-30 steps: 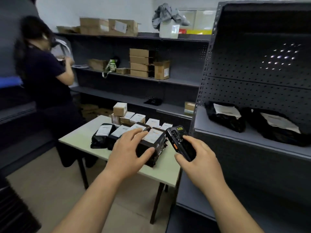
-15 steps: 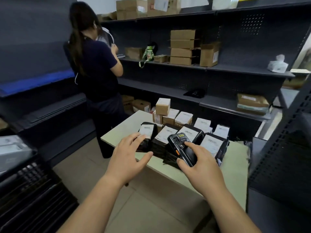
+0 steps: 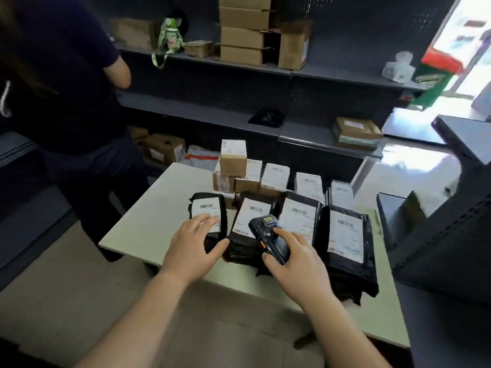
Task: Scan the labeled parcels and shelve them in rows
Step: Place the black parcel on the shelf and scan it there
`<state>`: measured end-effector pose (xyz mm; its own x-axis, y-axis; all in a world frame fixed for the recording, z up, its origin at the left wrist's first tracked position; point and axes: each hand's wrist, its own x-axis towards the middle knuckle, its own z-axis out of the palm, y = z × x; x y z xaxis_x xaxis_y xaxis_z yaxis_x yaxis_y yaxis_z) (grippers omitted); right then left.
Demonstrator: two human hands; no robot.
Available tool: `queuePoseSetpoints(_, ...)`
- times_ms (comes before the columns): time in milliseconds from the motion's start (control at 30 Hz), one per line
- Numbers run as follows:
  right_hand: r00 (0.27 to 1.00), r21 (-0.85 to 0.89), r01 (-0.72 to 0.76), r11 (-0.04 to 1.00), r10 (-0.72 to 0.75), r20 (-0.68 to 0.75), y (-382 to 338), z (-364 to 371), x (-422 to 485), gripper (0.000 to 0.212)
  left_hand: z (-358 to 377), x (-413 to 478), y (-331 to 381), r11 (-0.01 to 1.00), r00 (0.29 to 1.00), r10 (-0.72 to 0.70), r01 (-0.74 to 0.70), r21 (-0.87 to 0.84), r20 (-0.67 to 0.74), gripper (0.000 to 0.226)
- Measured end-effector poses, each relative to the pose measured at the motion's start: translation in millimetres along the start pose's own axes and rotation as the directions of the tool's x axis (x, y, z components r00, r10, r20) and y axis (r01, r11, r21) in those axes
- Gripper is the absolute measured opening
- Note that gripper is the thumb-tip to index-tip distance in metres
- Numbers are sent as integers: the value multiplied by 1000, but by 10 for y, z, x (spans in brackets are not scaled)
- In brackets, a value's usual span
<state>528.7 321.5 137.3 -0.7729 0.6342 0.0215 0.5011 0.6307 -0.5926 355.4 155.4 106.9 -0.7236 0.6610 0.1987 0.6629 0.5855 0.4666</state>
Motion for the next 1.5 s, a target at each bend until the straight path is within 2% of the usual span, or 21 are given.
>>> queuePoseSetpoints(267, 984, -41, -173, 984, 174, 28, -215, 553, 422, 59, 388, 560, -604, 996, 991, -39, 49, -75, 130, 64)
queuePoseSetpoints(367, 974, -49, -214, 976, 217, 72, -201, 671, 638, 60, 572, 758, -791, 996, 985, -64, 73, -53, 157, 59)
queuePoseSetpoints(500, 973, -54, -201, 978, 206, 107, -162, 747, 924, 60, 820, 962, -949, 985, 962, -174, 171, 36, 210, 64)
queuePoseSetpoints(633, 972, -108, -165, 980, 180, 151, -112, 791, 1257, 63, 1091, 1183, -1018, 925, 909, -345, 288, 248, 232, 64)
queuePoseSetpoints(700, 969, -143, -149, 978, 173, 178, -84, 815, 1385, 65, 1232, 1260, -997, 900, 889, -392, 317, 300, 237, 64)
queuePoseSetpoints(867, 963, -153, -146, 977, 175, 203, -68, 834, 1541, 65, 1475, 1362, -966, 875, 888, -433, 374, 308, 154, 64)
queuePoseSetpoints(1000, 958, -169, -165, 972, 199, 206, -99, 816, 1615, 65, 1490, 1422, -1015, 878, 883, -440, 385, 284, 164, 63)
queuePoseSetpoints(1100, 956, -169, -195, 966, 226, 188, -161, 791, 1633, 64, 1423, 1386, -1104, 896, 897, -410, 363, 255, 166, 62)
queuePoseSetpoints(1233, 960, -136, -211, 968, 232, 157, -323, 717, 1629, 61, 1205, 1260, -1212, 943, 955, -279, 253, 216, 99, 62)
queuePoseSetpoints(1367, 968, -118, -227, 967, 237, 80, -560, 509, 1625, 61, 846, 1342, -1114, 980, 995, -87, 93, 174, -42, 59)
queuePoseSetpoints(1500, 976, -101, -219, 970, 217, -32, -804, 169, 1528, 62, 426, 1579, -791, 997, 982, 28, -14, 71, -188, 59)
